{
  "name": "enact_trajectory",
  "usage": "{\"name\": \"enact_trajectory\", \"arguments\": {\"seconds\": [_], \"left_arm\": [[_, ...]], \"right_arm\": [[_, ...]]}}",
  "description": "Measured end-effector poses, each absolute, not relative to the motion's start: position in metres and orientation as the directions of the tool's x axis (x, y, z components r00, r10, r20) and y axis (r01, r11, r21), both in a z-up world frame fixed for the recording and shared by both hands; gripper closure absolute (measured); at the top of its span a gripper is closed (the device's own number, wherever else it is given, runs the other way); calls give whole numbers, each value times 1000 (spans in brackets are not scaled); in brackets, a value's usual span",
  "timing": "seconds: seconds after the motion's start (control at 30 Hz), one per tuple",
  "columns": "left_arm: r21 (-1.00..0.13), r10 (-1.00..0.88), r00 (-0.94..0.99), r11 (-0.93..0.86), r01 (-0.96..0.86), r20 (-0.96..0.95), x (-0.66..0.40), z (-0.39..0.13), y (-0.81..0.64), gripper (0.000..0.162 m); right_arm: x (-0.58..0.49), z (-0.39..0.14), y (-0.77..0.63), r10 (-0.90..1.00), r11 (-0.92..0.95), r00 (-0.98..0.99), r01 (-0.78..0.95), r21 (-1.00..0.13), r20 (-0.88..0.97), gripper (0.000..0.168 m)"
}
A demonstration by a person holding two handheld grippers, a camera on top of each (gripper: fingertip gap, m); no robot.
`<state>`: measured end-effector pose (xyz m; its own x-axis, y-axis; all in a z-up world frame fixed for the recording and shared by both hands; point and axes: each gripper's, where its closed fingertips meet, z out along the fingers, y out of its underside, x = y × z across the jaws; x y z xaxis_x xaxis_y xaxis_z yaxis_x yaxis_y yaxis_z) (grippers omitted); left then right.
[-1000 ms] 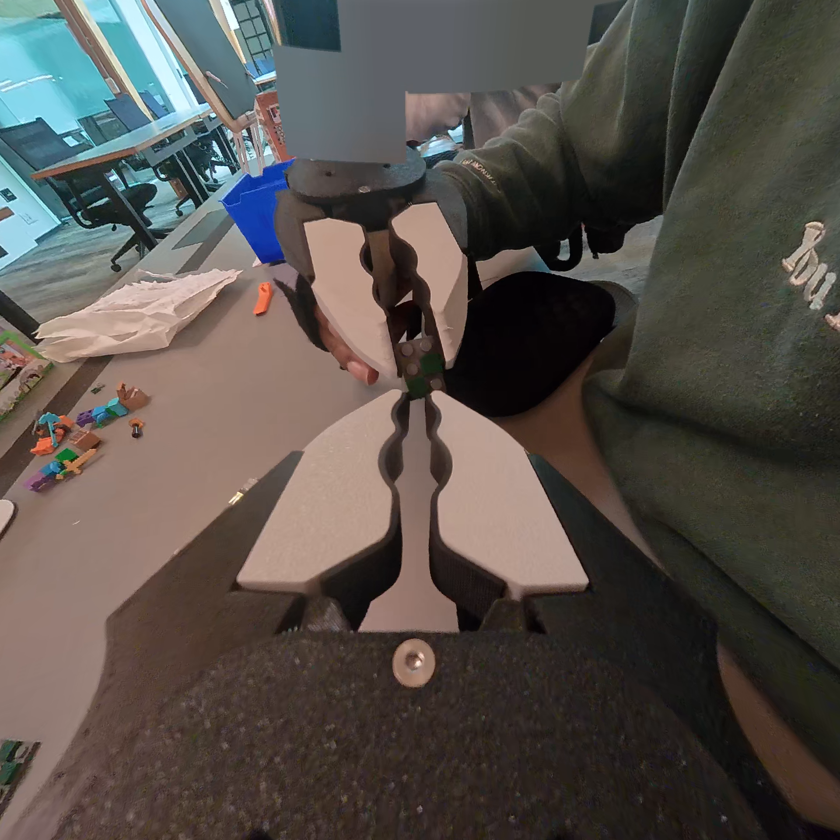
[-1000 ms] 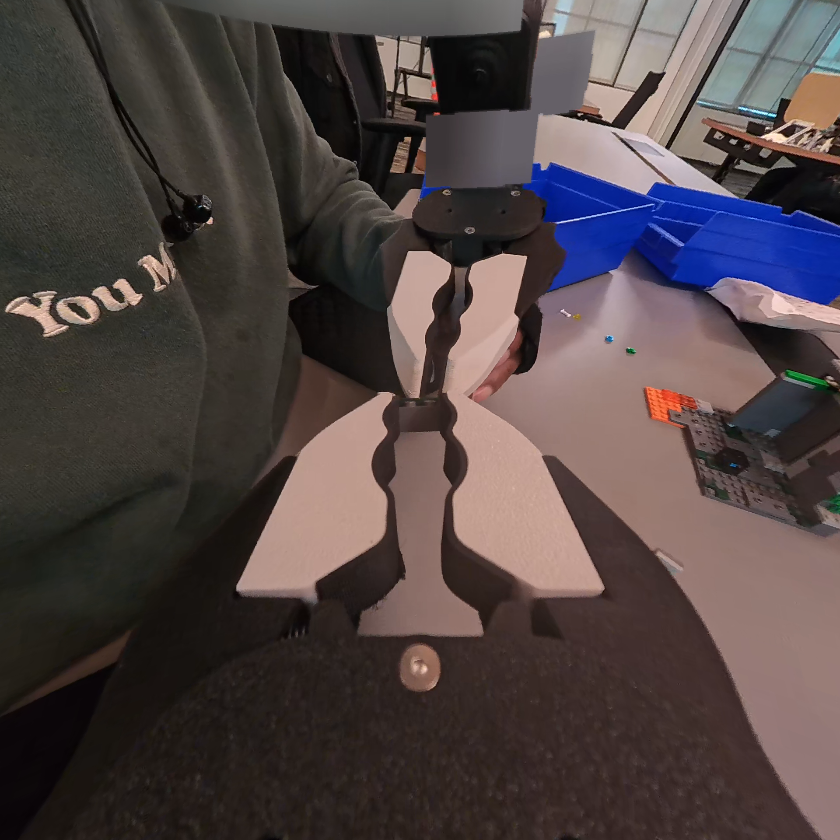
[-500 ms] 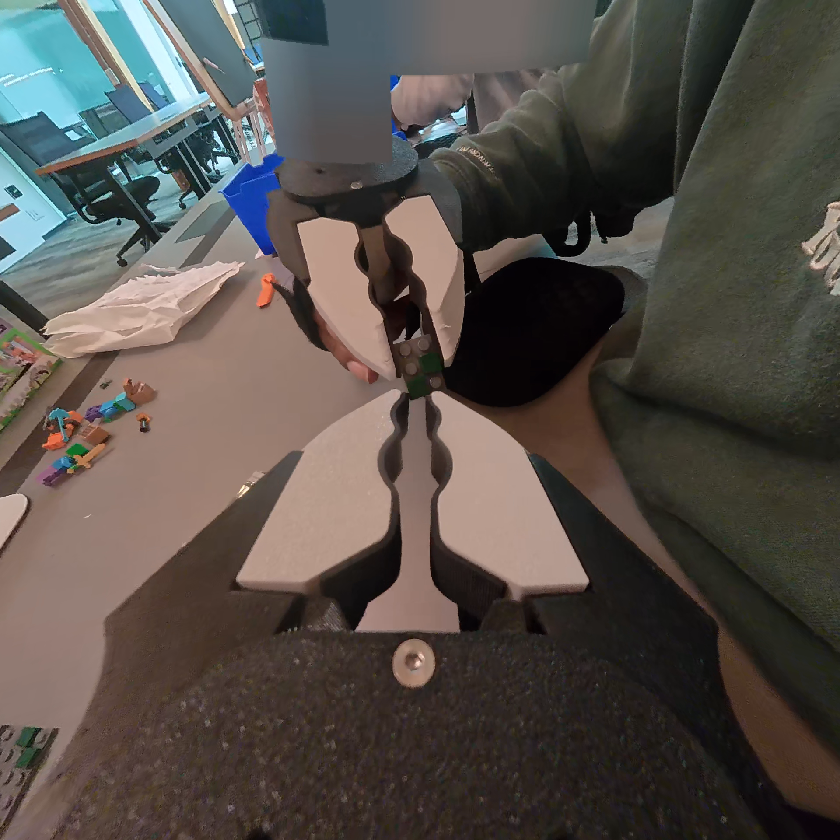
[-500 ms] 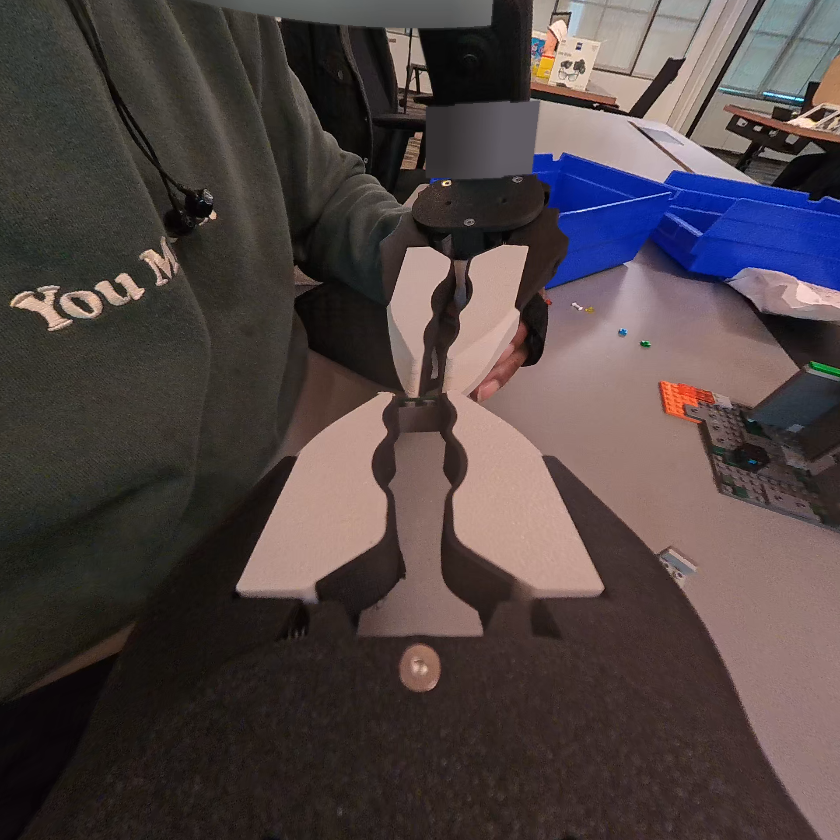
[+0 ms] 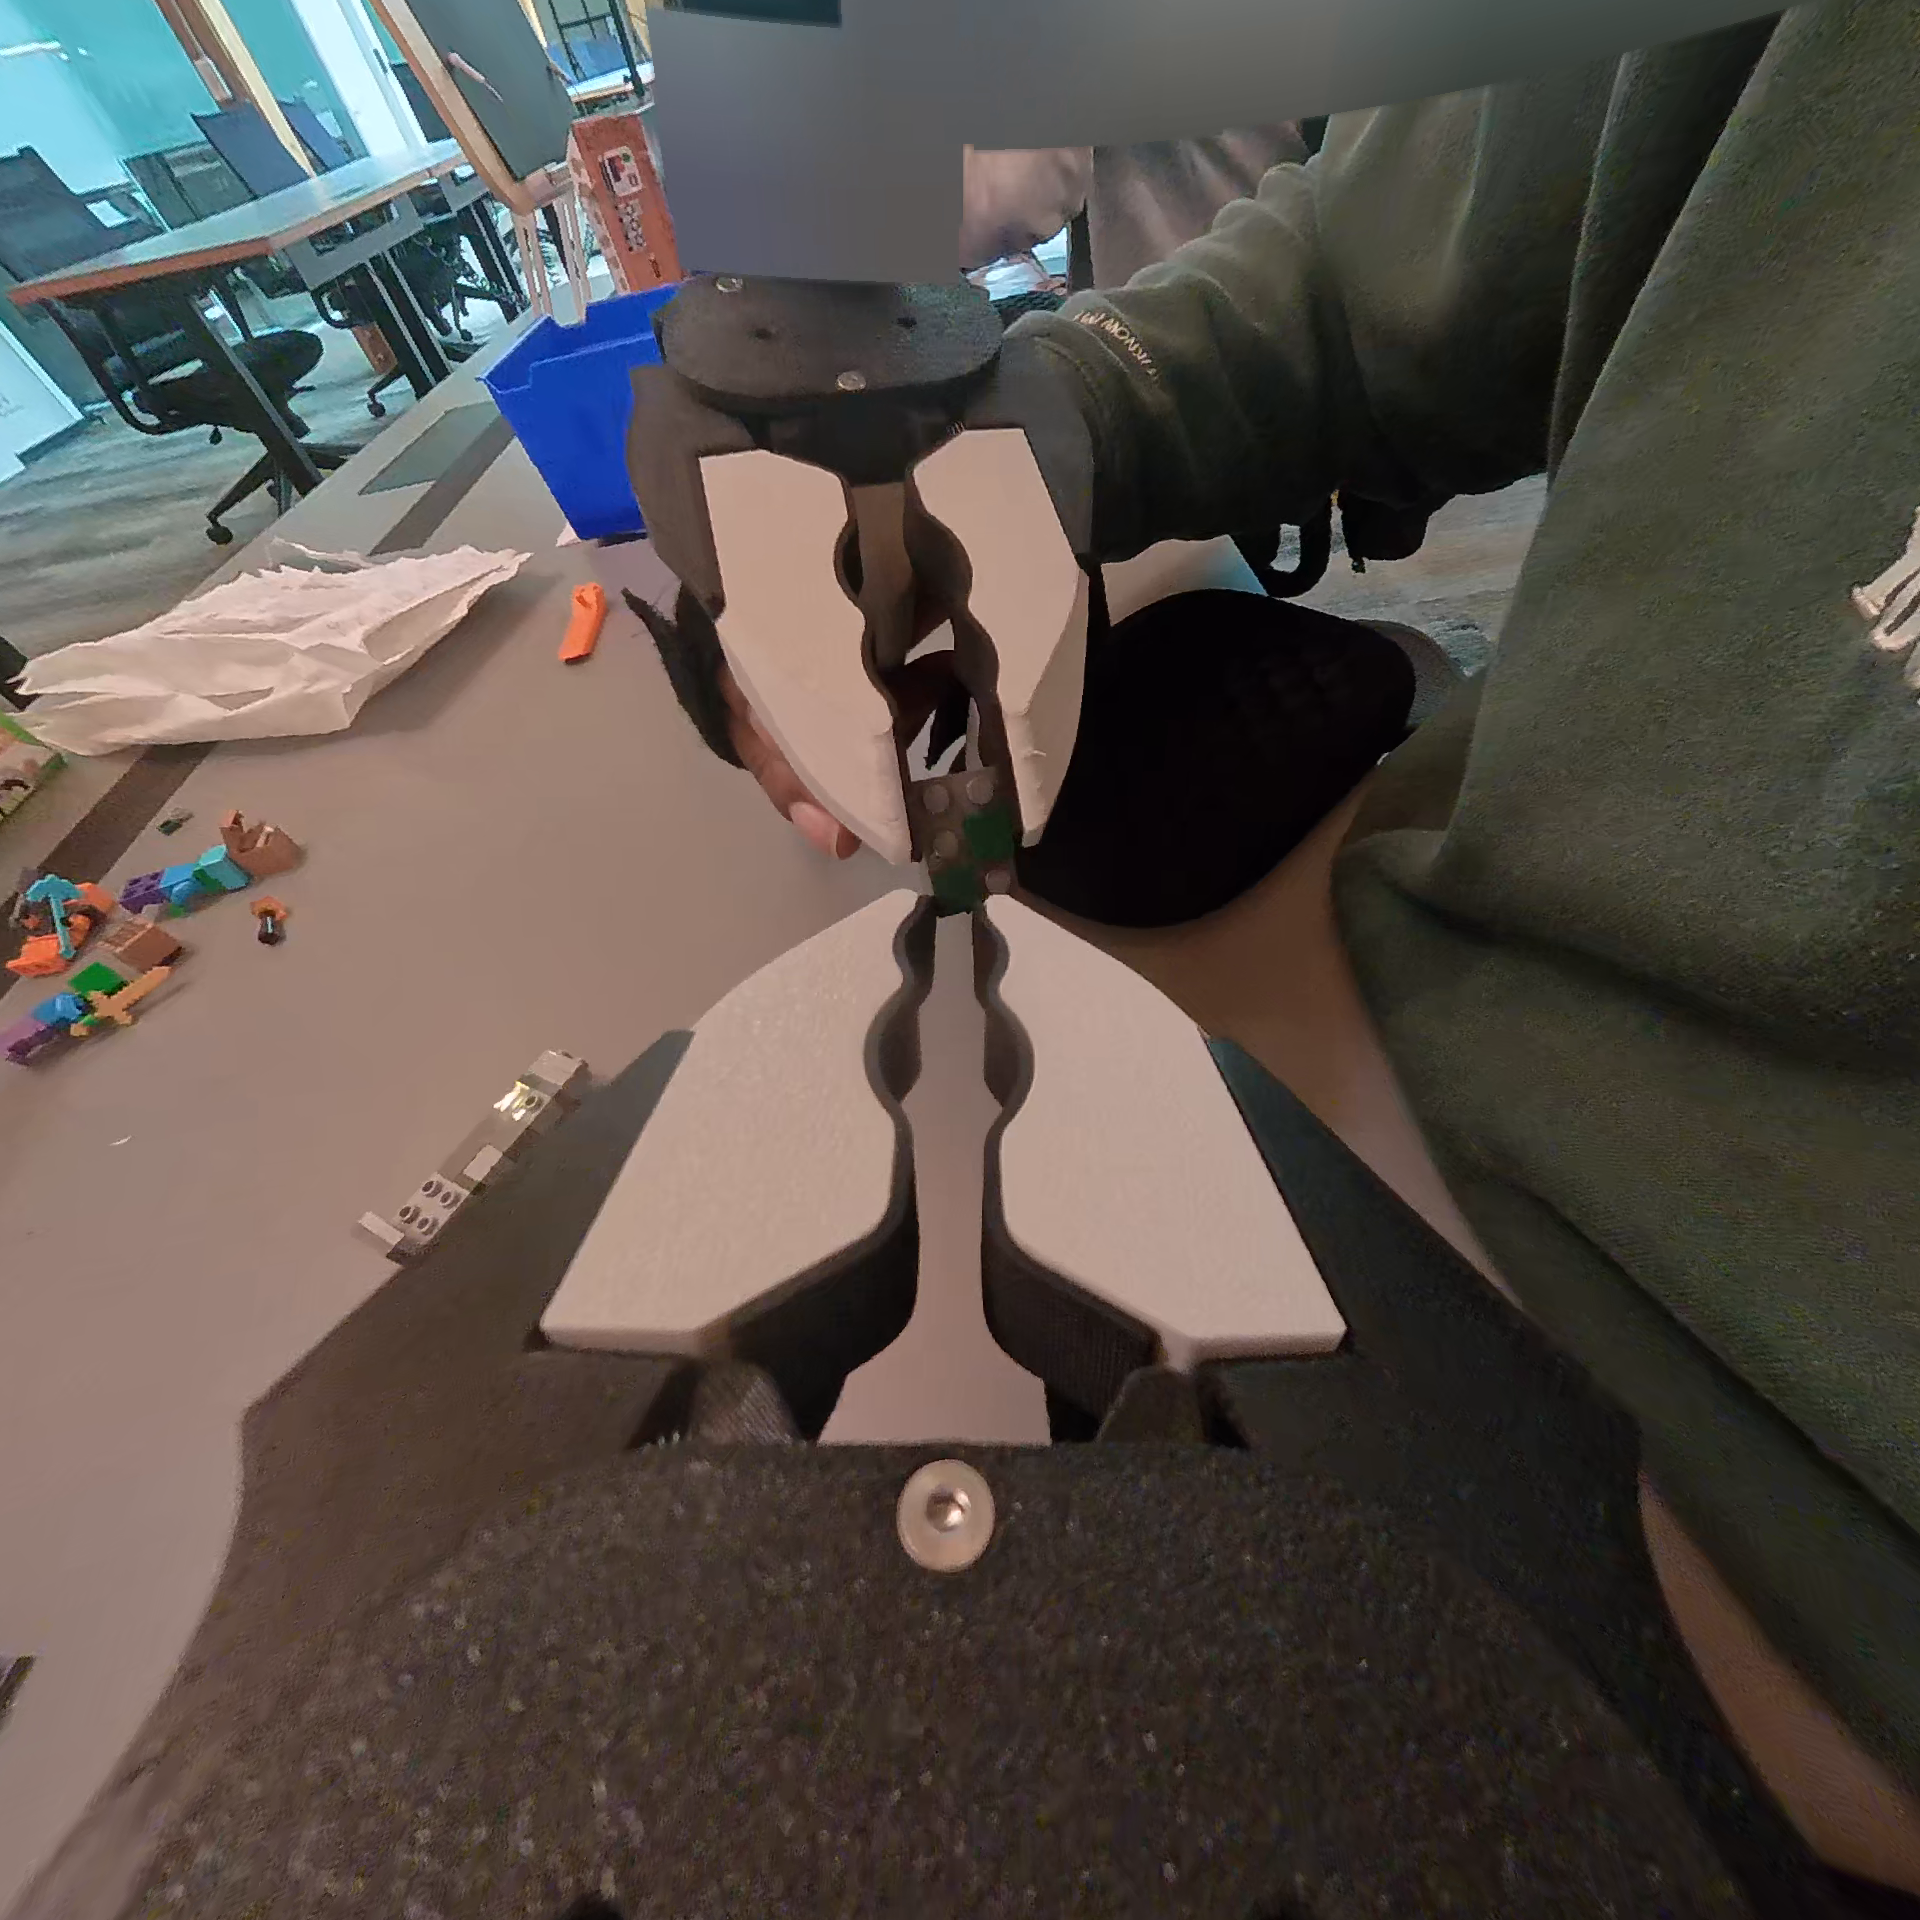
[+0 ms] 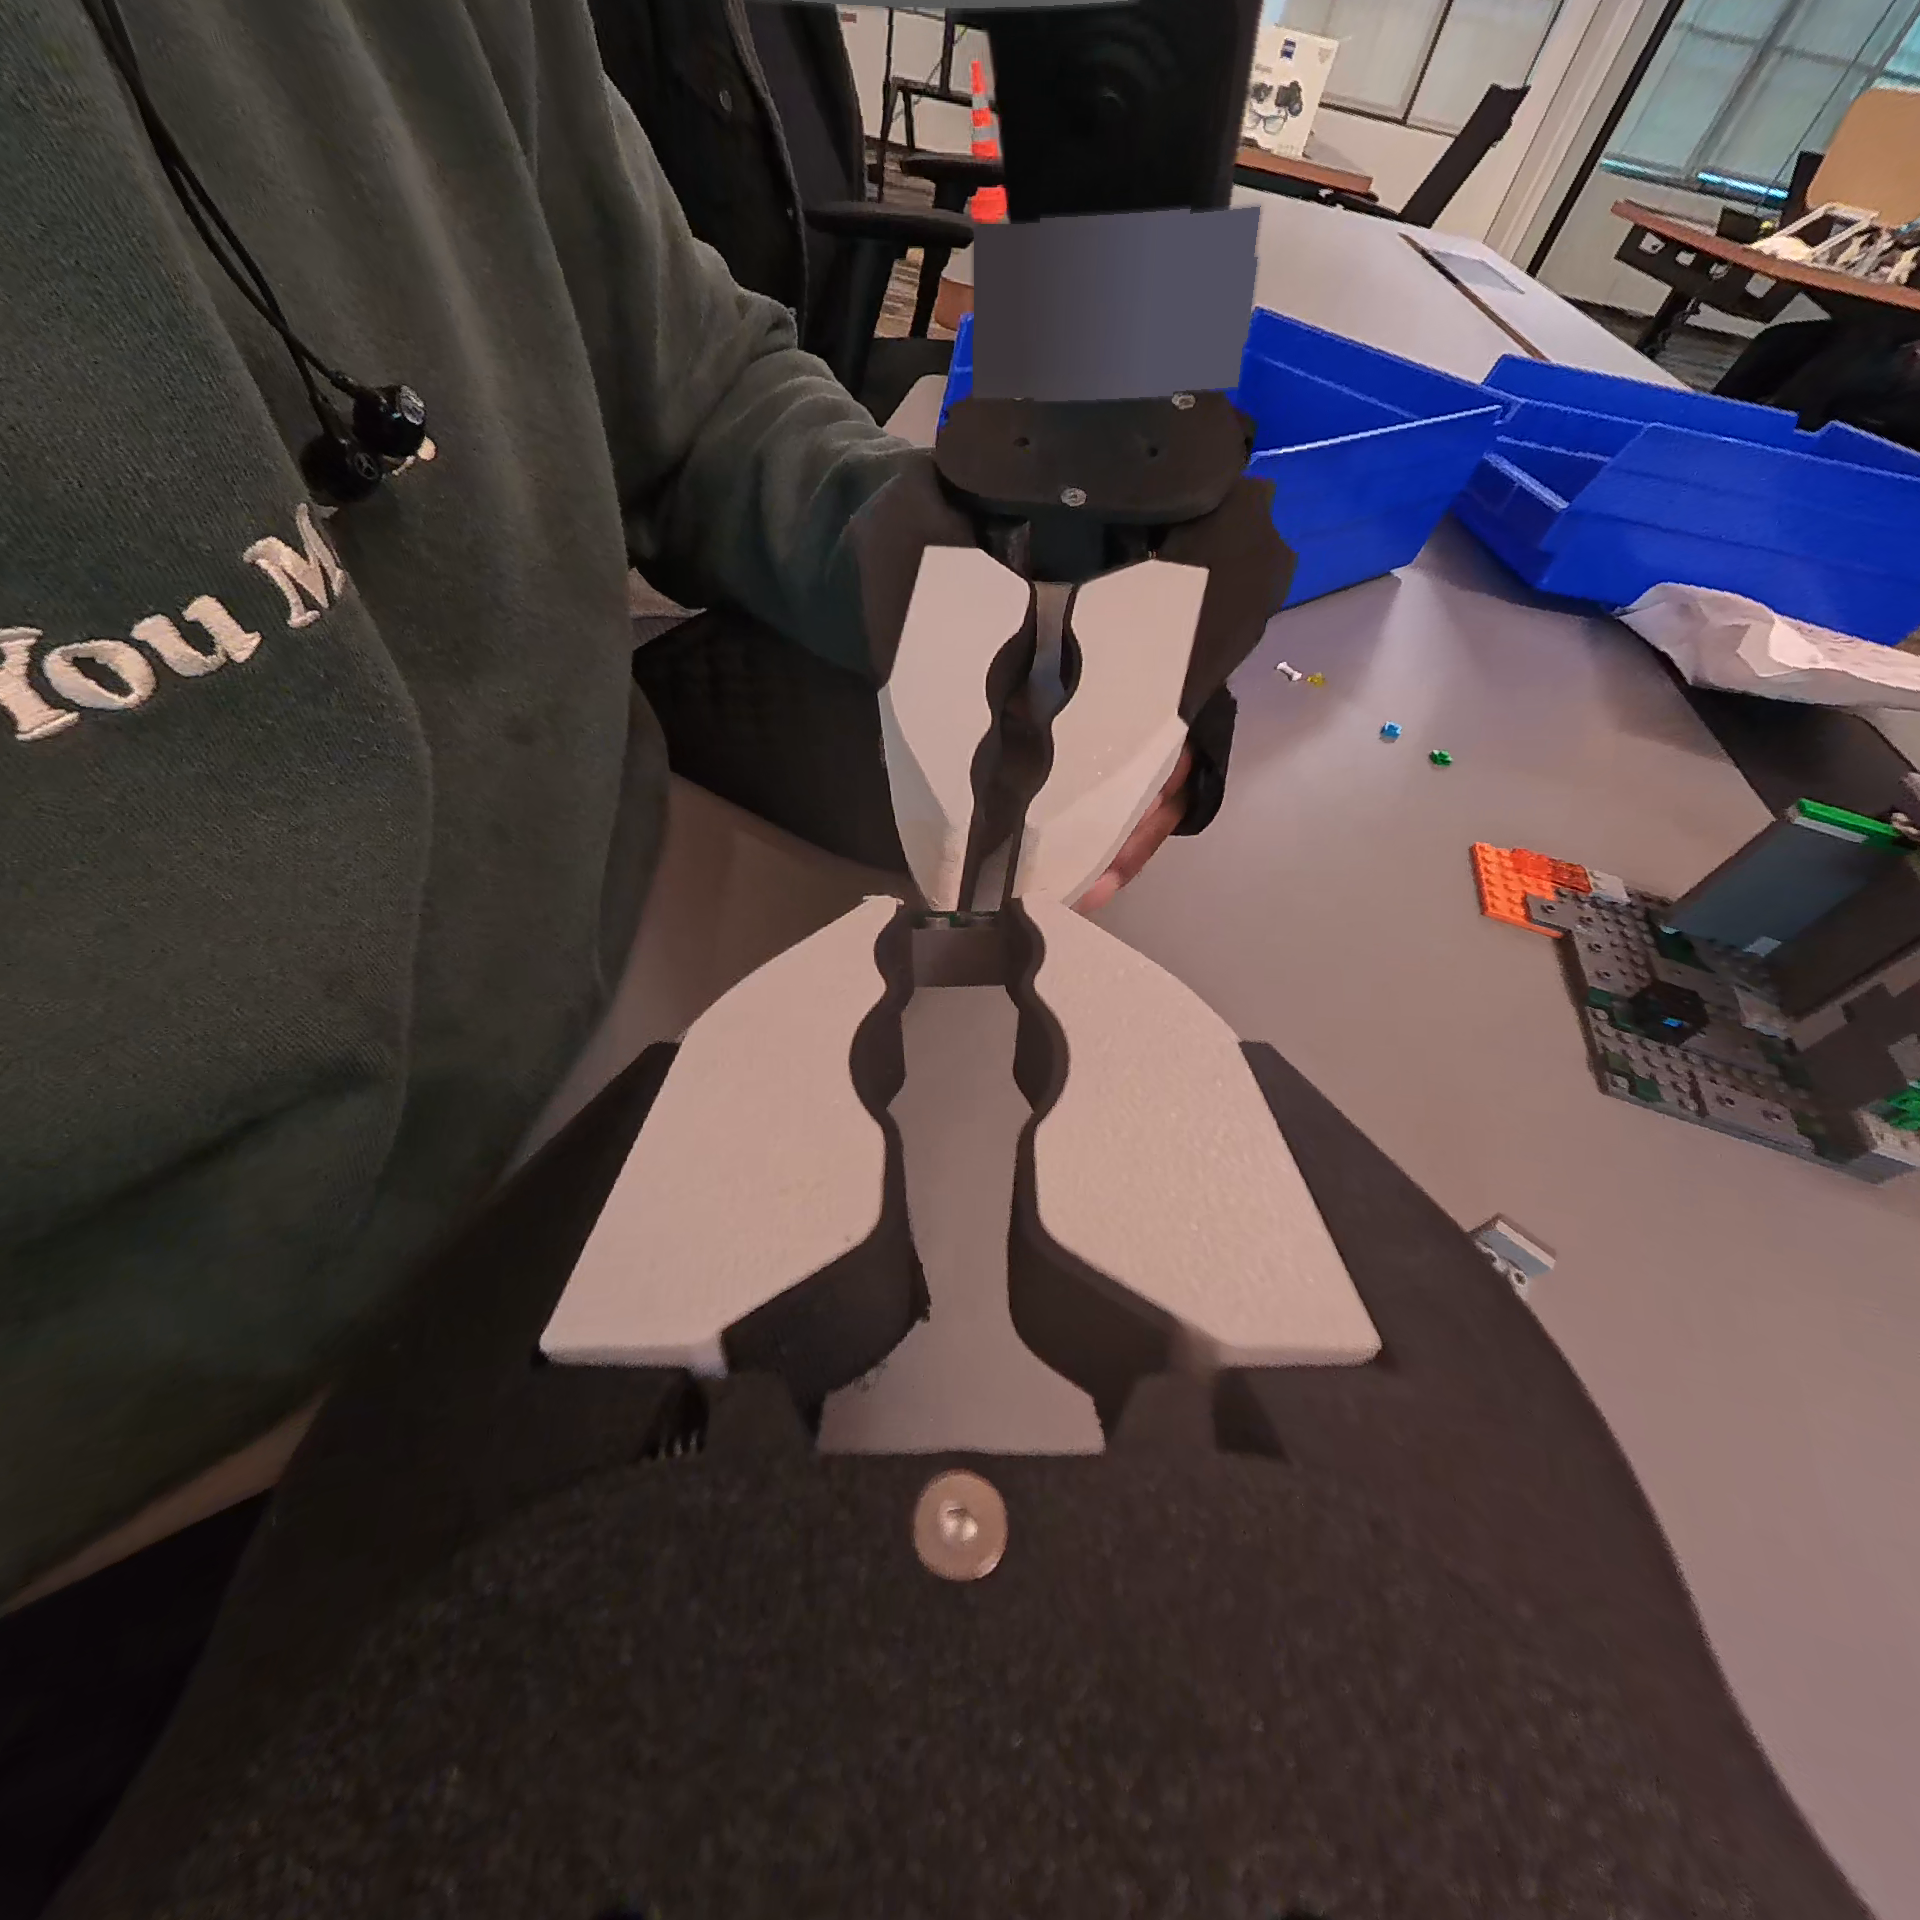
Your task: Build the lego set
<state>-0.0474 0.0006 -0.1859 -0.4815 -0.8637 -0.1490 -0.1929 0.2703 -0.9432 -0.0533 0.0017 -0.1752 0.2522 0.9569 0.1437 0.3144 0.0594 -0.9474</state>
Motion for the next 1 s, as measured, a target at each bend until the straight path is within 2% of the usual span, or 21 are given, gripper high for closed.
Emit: {"name": "enact_trajectory", "arguments": {"seconds": [0.5,0.53,0.67,0.83,1.0], "left_arm": [[-907,-831,-501,376,-188,-241,-49,-192,-4,156],[-902,-833,-492,387,-193,-253,-49,-193,-2,162],[-888,-822,-490,423,-184,-290,-50,-192,-1,162],[-896,-830,-490,401,-189,-268,-50,-190,0,162],[-917,-845,-484,354,-182,-230,-48,-187,1,153]], "right_arm": [[-56,-180,-3,971,57,200,321,-945,127,152],[-57,-180,-4,973,56,196,318,-946,123,152],[-58,-180,-4,972,64,195,316,-947,131,152],[-57,-178,-3,971,62,204,308,-949,129,152],[-54,-174,2,964,66,228,299,-952,138,152]]}}
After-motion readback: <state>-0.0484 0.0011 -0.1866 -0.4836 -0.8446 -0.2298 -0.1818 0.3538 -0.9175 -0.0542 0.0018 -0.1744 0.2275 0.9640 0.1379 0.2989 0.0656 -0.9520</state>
